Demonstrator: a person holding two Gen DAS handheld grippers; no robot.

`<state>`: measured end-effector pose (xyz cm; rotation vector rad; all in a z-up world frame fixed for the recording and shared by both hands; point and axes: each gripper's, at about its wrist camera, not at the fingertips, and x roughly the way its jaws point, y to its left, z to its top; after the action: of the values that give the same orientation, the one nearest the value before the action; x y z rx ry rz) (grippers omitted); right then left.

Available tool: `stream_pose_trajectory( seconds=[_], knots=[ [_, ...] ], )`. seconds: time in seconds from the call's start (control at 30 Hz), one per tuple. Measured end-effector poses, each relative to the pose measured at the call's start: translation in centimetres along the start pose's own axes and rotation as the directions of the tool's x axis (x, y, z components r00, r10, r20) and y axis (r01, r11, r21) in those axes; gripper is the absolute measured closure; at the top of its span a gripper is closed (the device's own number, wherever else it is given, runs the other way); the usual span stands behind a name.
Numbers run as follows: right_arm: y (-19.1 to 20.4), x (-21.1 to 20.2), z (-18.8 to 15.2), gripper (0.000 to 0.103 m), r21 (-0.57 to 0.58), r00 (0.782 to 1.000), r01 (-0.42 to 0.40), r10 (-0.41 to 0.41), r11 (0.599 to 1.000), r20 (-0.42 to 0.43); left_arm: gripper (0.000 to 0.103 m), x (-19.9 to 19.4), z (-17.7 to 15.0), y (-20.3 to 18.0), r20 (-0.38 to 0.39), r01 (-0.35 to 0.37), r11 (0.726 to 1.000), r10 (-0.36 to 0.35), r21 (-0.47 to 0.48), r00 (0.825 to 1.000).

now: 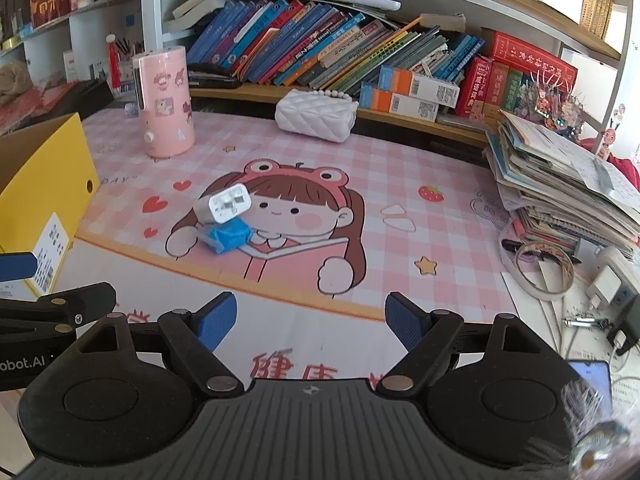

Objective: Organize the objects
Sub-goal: 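Move the left tool toward the white charger while the right tool approaches the blue plastic bag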

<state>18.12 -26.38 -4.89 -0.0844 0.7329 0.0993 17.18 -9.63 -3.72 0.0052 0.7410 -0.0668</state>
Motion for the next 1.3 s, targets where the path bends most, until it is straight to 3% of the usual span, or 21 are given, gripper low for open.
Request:
stream_pose_trajectory(
  seconds=[0.5, 0.67, 1.07, 1.3],
  knots=[
    [-1.8, 3.0, 1.9, 0.025, -0.004, 0.999, -0.046, 0.046, 0.999, 0.008, 0.018, 3.0, 2.1, -1.1, -0.007, -0.05, 0.999, 0.05, 0.009, 0.999],
    [-2.1, 4.0, 2.9, 0.025, -0.015, 0.999, -0.048, 0.048, 0.999, 0.016, 0.02, 4.6, 3.0, -1.7, -0.011, -0.037, 0.999, 0.037, 0.007, 0.999],
    [-5.1, 4.7, 3.7, 0.025, -0.012, 0.999, 0.044, -0.043, 0.999, 0.021, 0.024, 10.6, 4.5, -3.8, -0.059, 0.0, 1.0, -0.001, -0.014, 0.998],
    [-6.3, 4.8, 3.4, 0.025, 0.005, 0.999, 0.051, -0.051, 0.999, 0.001, 0.024, 14.4, 5.8, -3.6, -0.093, 0.004, 0.998, -0.01, -0.061, 0.996]
  ],
)
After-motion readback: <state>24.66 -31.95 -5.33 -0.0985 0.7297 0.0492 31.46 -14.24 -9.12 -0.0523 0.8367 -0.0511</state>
